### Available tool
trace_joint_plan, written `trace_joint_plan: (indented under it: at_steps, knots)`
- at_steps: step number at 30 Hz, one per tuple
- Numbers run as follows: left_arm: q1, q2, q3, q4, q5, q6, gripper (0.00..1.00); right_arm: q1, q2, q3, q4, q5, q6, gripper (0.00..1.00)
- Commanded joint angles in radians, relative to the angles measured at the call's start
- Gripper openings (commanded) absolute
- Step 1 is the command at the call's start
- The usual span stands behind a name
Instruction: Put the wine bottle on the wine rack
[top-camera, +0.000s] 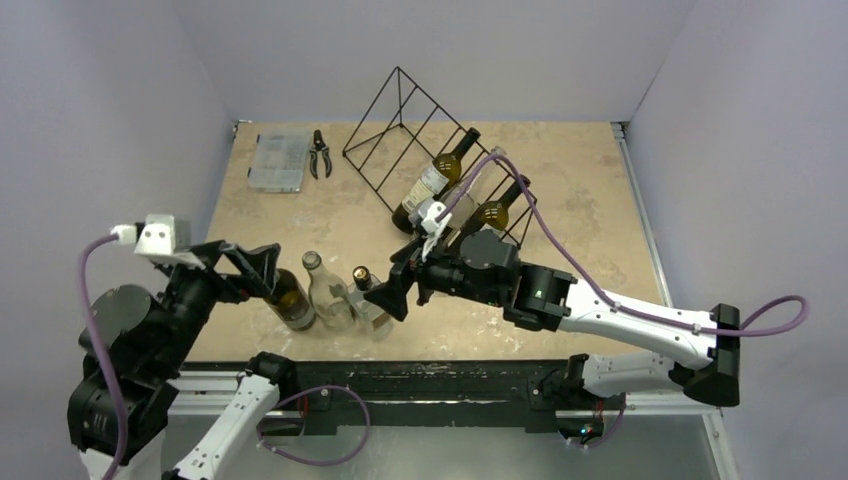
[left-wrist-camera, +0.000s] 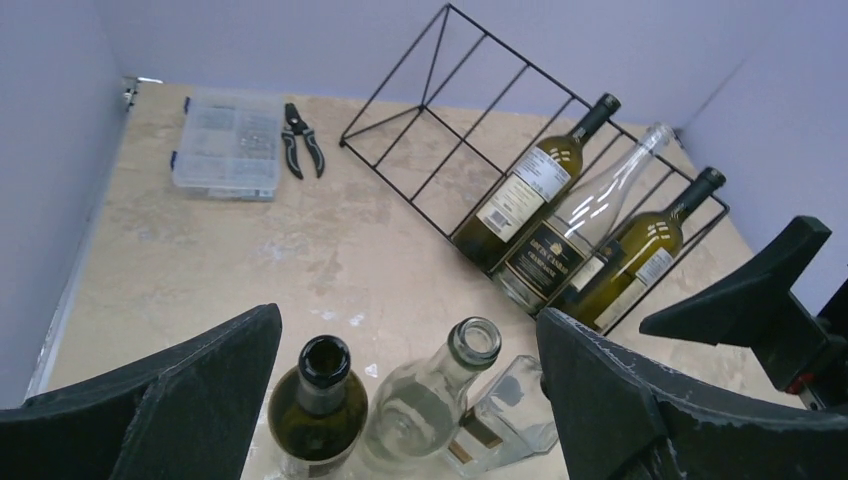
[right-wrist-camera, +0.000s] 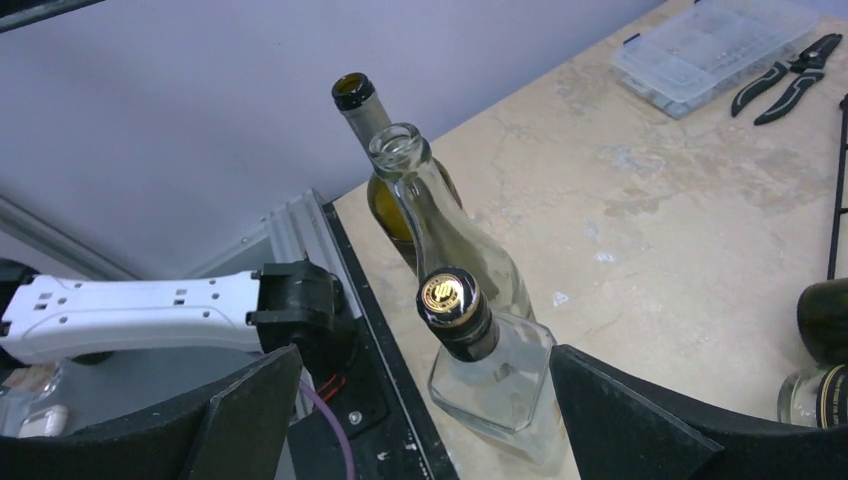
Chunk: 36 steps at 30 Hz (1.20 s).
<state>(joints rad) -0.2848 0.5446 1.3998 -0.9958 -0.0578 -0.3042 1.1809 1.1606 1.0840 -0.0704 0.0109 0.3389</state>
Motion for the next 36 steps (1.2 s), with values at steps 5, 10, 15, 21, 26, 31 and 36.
trace_joint_plan:
  at_steps: [5,10,15,21,26,31,36]
  knots:
    - [-0.005,-0.164,-0.129,0.074,-0.168,-0.090,1.00,0.105,0.094,0.104,0.064,0.242,-0.066,0.98]
    - [-0.005,-0.175,-0.178,0.099,-0.186,-0.085,1.00,0.151,0.183,0.159,0.016,0.400,-0.078,0.87]
    - [-0.005,-0.170,-0.206,0.128,-0.221,-0.073,1.00,0.171,0.257,0.199,-0.020,0.437,-0.082,0.81]
    - [-0.005,-0.158,-0.216,0.210,-0.231,-0.062,1.00,0.183,0.316,0.220,-0.053,0.448,-0.079,0.74]
    - [-0.005,-0.136,-0.223,0.273,-0.243,-0.048,1.00,0.186,0.330,0.210,-0.054,0.454,-0.068,0.68]
    - [-0.005,-0.102,-0.217,0.329,-0.237,-0.039,1.00,0.187,0.332,0.203,-0.049,0.462,-0.058,0.59]
    - [-0.005,-0.084,-0.210,0.366,-0.249,-0.016,1.00,0.188,0.333,0.198,-0.045,0.462,-0.052,0.51]
